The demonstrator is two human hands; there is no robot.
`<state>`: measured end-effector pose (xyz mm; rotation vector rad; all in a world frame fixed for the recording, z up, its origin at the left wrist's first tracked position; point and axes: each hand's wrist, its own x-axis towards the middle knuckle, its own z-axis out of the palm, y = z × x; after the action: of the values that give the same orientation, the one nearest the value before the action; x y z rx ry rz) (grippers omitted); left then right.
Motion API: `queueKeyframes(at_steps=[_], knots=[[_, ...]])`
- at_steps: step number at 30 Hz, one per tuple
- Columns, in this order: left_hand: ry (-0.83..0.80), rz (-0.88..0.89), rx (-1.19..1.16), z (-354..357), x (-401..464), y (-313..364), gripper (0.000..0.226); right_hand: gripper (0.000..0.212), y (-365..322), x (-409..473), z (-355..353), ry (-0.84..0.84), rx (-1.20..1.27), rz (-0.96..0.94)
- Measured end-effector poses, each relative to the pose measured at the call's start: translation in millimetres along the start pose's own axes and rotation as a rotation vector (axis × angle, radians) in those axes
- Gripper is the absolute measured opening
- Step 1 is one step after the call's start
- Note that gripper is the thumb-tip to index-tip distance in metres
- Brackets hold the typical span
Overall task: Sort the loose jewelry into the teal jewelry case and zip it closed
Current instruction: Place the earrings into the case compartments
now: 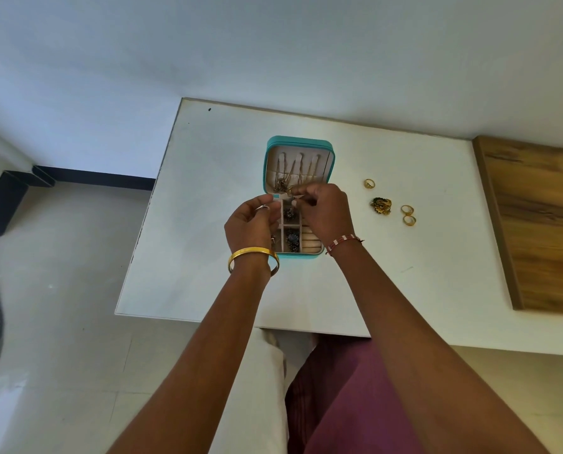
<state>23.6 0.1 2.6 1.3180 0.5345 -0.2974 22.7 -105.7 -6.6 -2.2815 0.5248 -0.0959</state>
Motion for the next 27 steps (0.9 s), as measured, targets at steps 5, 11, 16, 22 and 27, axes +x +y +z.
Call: queueKeyframes(at_steps=[5, 11, 16, 22, 27], knots=[[-0.004, 0.021, 0.023, -5, -4, 1, 0.024, 0.028, 2, -1, 4, -0.025, -0.12, -0.036], [-0.048, 0.004, 0.003, 5, -18, -7, 0.022, 0.015, 24, -15, -15, 0.204, -0.017, -0.092], [-0.183, -0.012, 0.017, 35, -39, -28, 0.028, 0.011, 78, -24, -43, 0.396, 0.052, 0.08], [-0.309, -0.035, 0.12, 65, -58, -50, 0.028, 0.018, 114, -12, -64, 0.407, -0.087, 0.131], [-0.299, -0.049, 0.196, 75, -55, -57, 0.026, 0.039, 118, 4, -62, 0.184, -0.237, 0.114]])
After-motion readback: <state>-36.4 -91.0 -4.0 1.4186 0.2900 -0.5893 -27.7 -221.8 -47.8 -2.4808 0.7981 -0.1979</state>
